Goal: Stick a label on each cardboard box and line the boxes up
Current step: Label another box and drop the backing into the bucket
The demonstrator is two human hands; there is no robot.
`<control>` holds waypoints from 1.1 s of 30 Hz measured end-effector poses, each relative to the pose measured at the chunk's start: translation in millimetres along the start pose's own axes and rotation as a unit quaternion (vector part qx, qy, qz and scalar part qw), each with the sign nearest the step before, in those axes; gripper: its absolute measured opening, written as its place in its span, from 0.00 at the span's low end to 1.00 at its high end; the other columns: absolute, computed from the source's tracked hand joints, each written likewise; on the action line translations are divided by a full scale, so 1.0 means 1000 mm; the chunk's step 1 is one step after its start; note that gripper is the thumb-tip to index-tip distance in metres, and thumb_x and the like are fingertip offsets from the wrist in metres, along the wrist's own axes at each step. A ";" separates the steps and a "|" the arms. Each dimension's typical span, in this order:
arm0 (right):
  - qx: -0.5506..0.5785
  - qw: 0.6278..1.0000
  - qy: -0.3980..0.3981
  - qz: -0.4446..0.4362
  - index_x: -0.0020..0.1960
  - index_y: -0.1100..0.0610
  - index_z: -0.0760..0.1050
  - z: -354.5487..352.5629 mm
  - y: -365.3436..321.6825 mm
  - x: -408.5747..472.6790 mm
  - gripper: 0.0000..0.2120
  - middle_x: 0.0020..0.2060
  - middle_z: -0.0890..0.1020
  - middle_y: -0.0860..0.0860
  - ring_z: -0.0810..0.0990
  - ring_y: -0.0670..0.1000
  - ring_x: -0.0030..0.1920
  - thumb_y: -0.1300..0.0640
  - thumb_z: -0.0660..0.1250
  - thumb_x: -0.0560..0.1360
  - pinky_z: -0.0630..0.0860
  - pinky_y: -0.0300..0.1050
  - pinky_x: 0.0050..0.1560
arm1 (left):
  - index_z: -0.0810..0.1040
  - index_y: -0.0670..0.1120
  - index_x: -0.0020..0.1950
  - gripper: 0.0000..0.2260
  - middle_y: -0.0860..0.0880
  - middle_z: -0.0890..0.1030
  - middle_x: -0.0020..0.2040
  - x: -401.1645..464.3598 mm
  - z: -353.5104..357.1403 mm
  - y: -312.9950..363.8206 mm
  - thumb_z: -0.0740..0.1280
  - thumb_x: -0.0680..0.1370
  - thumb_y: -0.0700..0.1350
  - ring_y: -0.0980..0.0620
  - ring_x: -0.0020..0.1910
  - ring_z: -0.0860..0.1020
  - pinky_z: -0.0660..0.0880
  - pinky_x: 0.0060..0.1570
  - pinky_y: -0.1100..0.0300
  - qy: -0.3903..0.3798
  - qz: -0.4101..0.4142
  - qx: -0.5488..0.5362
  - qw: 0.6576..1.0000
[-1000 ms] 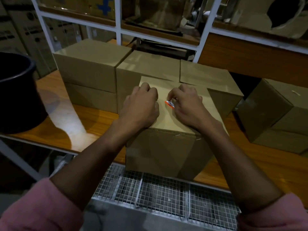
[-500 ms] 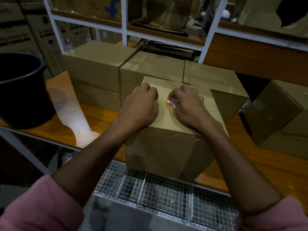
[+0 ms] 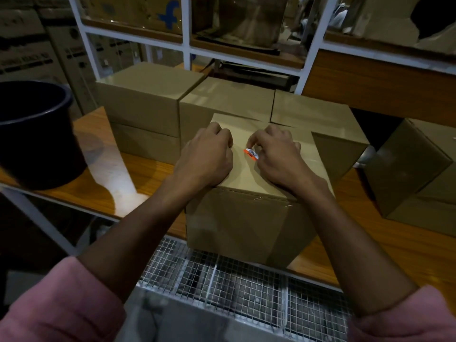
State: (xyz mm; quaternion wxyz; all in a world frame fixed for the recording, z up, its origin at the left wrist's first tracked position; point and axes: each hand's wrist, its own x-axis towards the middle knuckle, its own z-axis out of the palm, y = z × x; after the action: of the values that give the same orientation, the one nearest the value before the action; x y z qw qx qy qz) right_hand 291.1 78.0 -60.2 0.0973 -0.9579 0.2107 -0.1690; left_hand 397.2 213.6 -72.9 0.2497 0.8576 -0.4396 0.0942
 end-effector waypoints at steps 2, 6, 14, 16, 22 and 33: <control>0.004 1.000 -0.004 0.002 0.59 0.46 0.76 0.000 -0.001 0.000 0.14 0.61 0.72 0.49 0.66 0.54 0.65 0.60 0.67 0.76 0.63 0.55 0.61 | 0.77 0.47 0.62 0.12 0.48 0.73 0.63 0.000 0.000 0.000 0.60 0.82 0.47 0.47 0.62 0.73 0.75 0.58 0.46 0.000 -0.001 0.002 1.000; 0.034 0.999 -0.001 -0.004 0.50 0.45 0.75 -0.001 0.000 0.001 0.09 0.56 0.71 0.47 0.67 0.53 0.62 0.60 0.64 0.77 0.62 0.53 0.58 | 0.77 0.48 0.63 0.12 0.49 0.73 0.63 0.000 -0.001 0.001 0.60 0.82 0.47 0.48 0.62 0.72 0.75 0.58 0.46 -0.004 -0.008 0.005 1.000; 0.005 1.000 -0.010 0.000 0.60 0.47 0.77 -0.004 0.000 0.003 0.13 0.61 0.73 0.49 0.66 0.55 0.67 0.59 0.63 0.79 0.63 0.56 0.61 | 0.77 0.48 0.63 0.12 0.48 0.73 0.63 -0.001 -0.002 0.002 0.60 0.82 0.47 0.47 0.62 0.73 0.75 0.58 0.47 -0.004 -0.009 0.005 1.000; 0.011 1.000 -0.011 -0.001 0.56 0.47 0.77 -0.004 -0.001 0.002 0.11 0.60 0.73 0.49 0.67 0.55 0.65 0.59 0.63 0.79 0.63 0.55 0.60 | 0.77 0.48 0.63 0.12 0.48 0.73 0.63 -0.001 -0.003 0.002 0.60 0.82 0.47 0.47 0.61 0.73 0.74 0.57 0.48 -0.004 -0.010 0.004 1.000; 0.019 1.000 0.004 -0.003 0.57 0.49 0.76 -0.002 0.000 0.001 0.08 0.60 0.74 0.49 0.68 0.55 0.65 0.57 0.64 0.80 0.65 0.56 0.59 | 0.77 0.48 0.63 0.12 0.48 0.73 0.63 -0.001 -0.002 0.001 0.60 0.82 0.47 0.48 0.61 0.73 0.75 0.58 0.47 -0.006 -0.008 0.004 1.000; 0.002 1.000 -0.003 -0.009 0.54 0.49 0.78 -0.003 0.000 0.001 0.08 0.59 0.74 0.49 0.68 0.55 0.63 0.59 0.65 0.77 0.66 0.57 0.58 | 0.77 0.47 0.62 0.11 0.48 0.74 0.61 -0.002 -0.002 0.002 0.60 0.82 0.47 0.48 0.59 0.73 0.75 0.56 0.48 0.003 -0.004 -0.004 1.000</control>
State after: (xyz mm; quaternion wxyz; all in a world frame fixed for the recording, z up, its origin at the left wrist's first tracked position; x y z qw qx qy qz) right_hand 291.1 77.2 -57.2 0.0988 -0.9601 0.2015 -0.1670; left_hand 394.7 215.0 -70.7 0.2547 0.8579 -0.4361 0.0947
